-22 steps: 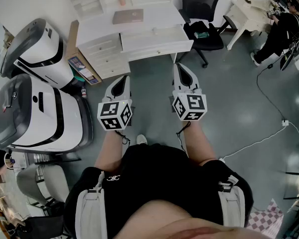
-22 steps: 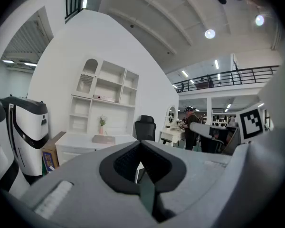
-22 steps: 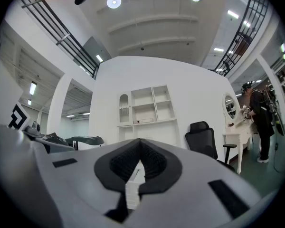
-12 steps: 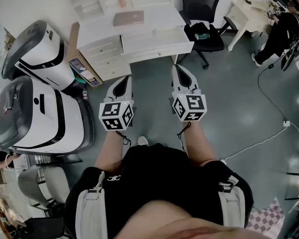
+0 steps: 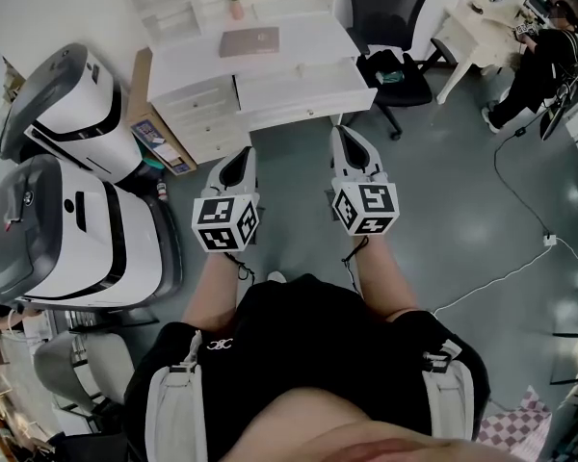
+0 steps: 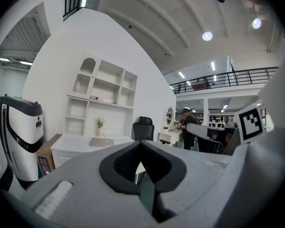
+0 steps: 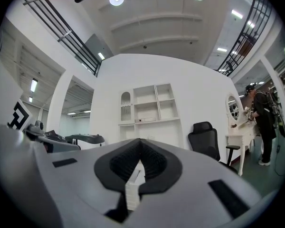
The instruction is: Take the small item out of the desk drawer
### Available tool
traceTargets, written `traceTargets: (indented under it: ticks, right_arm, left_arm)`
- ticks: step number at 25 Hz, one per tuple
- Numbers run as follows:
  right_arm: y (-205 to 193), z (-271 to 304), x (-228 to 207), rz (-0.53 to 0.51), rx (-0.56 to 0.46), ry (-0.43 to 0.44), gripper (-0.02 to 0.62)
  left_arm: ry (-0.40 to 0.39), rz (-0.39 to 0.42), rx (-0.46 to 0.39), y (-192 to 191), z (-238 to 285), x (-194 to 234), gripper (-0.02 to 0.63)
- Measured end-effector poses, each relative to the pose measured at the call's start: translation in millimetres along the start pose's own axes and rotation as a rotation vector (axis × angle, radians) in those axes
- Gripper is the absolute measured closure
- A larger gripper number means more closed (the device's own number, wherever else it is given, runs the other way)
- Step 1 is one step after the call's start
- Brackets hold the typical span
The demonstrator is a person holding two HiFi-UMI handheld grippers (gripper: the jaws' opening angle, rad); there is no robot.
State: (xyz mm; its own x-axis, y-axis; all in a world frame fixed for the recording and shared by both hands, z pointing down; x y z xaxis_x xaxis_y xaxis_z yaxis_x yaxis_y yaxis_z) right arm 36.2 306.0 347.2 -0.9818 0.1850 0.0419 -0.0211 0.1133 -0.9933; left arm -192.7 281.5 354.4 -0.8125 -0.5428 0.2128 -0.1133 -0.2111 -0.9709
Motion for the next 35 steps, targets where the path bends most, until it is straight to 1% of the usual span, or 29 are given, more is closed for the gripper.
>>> traceTargets:
  ticks: [6,11,15,19,27,30,35]
  right_arm:
    - [-1.4,22.2,19.0,-0.013,-0.007,-0.028,0.598]
    - [-10.3,31.6,35.3,0.012,-0.004,-0.051,0.598]
    - [-13.4,36.9,40.5,0.000,-0.001,-0.069,0.598]
    - [-20.2,47.2,33.9,0.010,0.003,-0.097,0.598]
    - [-32.9,91.6,9.0,0.008,0.001,-0.080,0.598]
    - [-38.5,119.1,-3.4,0.025,0.003,-0.076,0.598]
    - [-49.5,169.1,-31.8,0.036,0.007,-0.066,0.598]
  left_arm:
    - [-0.031,0.008,-0.009,8.2,7.0,31.2,0.592]
    - [-0.045,0.014,0.003,4.8,9.0,54.1,0.592]
    - [-0.053,0.012,0.006,4.7,13.1,64.9,0.592]
    - [-0.061,0.016,0.013,2.9,21.7,71.6,0.592]
    - [-0.036,0.034,0.006,8.6,62.4,85.0,0.592]
    - [-0.019,0.041,0.012,12.6,85.5,97.7,0.592]
    - [-0.009,0.046,0.005,22.1,138.5,110.5,0.592]
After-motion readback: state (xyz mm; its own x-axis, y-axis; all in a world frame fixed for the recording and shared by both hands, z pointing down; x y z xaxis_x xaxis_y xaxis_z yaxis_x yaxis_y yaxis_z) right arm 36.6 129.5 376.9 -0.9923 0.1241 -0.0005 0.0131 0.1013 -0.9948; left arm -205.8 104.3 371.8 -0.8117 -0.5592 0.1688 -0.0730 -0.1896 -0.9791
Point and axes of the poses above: the fingertips, and each gripper's own axes: z forward along the fingers, x to its left, y out of its top, the point moved 8 cm from there along -z, backward along the fingers, and after that the axes turned 7 degrees about -z, right-handed, at the moved point
